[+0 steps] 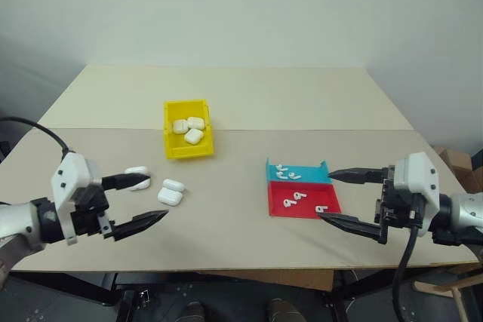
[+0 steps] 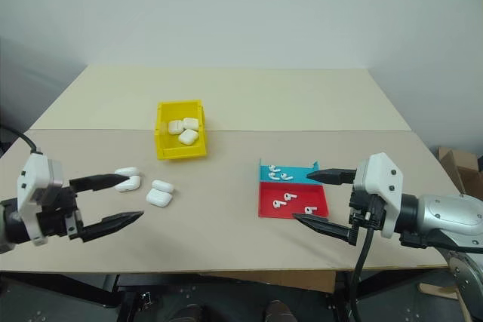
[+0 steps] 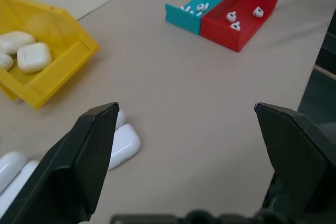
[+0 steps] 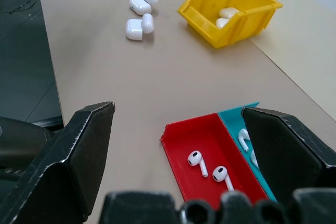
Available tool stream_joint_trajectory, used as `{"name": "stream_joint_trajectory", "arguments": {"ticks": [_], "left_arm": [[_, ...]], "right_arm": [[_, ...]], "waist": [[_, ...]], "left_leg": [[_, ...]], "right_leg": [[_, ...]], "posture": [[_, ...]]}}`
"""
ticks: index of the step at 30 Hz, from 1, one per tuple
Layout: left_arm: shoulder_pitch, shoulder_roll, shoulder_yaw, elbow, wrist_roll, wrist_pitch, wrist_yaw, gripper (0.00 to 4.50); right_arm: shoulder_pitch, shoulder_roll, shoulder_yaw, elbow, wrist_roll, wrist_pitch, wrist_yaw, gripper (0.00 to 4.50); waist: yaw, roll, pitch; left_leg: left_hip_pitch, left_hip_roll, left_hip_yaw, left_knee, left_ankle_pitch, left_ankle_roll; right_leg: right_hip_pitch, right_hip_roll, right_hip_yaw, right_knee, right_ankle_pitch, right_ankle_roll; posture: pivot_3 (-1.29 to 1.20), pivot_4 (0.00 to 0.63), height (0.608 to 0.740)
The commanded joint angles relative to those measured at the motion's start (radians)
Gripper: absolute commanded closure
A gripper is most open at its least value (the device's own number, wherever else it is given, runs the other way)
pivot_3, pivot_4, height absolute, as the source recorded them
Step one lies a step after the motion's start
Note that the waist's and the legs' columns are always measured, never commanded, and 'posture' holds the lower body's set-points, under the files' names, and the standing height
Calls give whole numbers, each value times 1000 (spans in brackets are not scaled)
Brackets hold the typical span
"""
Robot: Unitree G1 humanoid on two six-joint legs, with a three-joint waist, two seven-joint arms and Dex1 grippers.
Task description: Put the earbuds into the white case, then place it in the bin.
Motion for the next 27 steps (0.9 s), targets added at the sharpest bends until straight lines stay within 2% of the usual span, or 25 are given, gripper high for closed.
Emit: {"name": "stream_joint_trajectory", "arguments": {"ticks": [1, 4, 11, 15, 19, 23, 27], "left_arm": [[11, 36, 23, 29, 45, 73, 49, 0], [-31, 82, -43, 36, 84, 201, 156, 0], [-211, 65, -180, 14, 42, 436, 325, 0], [-350, 5, -235, 32, -11, 593, 415, 0], [-470, -50, -292, 33, -2, 727, 509, 0], [-526, -75, -325, 27, 16, 725, 529, 0], [-598, -91, -386, 70, 50, 808, 584, 0]], "right_arm": [[-13, -1, -10, -12, 10, -15, -1, 47], [-11, 1, -6, -12, 8, -16, -2, 47], [-9, 11, -4, -25, 11, -12, -21, 47], [-1, 17, -6, -34, 11, -11, -34, 47], [9, 21, -15, -45, 14, -7, -47, 47], [21, 23, -20, -59, 16, -6, -60, 47], [32, 27, -27, -72, 23, -4, -77, 47]], "waist": [[0, 0, 0], [4, 0, 0], [3, 0, 0], [2, 0, 0], [1, -1, 0], [1, -1, 0], [3, -1, 0]], "left_leg": [[0, 0, 0, 0, 0, 0], [0, 0, 0, 0, 0, 0], [-1, 0, 0, 0, 0, 0], [0, 0, 0, 0, 0, 0], [0, 0, 0, 0, 0, 0], [-1, -1, -1, 0, 0, 0], [0, -1, -1, 0, 0, 0]], "right_leg": [[0, 0, 0, 0, 0, 0], [0, 0, 0, 0, -1, 0], [0, 0, 0, 0, -1, 3], [0, 0, 0, 1, -1, 2], [0, 0, 0, 1, 0, 2], [0, 0, 0, 1, 1, 0], [1, 0, 0, 1, 1, 0]], "posture": [[0, 150, 740], [0, 150, 740], [0, 150, 740], [0, 150, 740], [0, 150, 740], [0, 150, 740], [0, 150, 740]]}}
